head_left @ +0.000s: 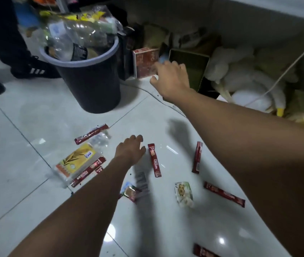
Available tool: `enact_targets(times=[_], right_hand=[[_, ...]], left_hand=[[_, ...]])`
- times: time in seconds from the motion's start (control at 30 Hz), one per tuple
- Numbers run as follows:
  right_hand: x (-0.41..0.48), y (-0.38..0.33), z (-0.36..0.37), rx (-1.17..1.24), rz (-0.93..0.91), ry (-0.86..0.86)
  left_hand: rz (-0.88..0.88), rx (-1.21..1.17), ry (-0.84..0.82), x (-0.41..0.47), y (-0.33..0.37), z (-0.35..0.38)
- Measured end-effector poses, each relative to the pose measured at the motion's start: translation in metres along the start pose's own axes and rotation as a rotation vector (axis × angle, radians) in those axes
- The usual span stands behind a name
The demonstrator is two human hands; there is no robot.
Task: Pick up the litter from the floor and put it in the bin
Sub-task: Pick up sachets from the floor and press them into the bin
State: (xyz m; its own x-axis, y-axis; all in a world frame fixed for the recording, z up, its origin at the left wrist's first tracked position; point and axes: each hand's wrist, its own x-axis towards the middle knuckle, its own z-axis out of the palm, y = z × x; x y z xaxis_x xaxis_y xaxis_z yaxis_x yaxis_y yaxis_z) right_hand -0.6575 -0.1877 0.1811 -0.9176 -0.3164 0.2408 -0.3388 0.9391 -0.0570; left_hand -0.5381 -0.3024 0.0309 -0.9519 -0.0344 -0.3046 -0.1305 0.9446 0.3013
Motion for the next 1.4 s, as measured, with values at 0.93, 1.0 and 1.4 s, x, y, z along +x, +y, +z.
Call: enact_targets(times=[0.93,1.0,1.4], right_hand=[[-0.042,0.097,0.053,-0.037,0.161,-0.058],[-0.046,0.098,0.052,-0.035,0.174,-0.069],[-0.070,0.129,0.028,-0.022,0.265,-0.109]], left_hand=[[0.522,0.189,-0.421,0.007,0.088,0.123],[0.493,0.238,-0.364,0.019,0.086,0.110],[0.340,0.007,-0.063,0.063,0.094,0.008]])
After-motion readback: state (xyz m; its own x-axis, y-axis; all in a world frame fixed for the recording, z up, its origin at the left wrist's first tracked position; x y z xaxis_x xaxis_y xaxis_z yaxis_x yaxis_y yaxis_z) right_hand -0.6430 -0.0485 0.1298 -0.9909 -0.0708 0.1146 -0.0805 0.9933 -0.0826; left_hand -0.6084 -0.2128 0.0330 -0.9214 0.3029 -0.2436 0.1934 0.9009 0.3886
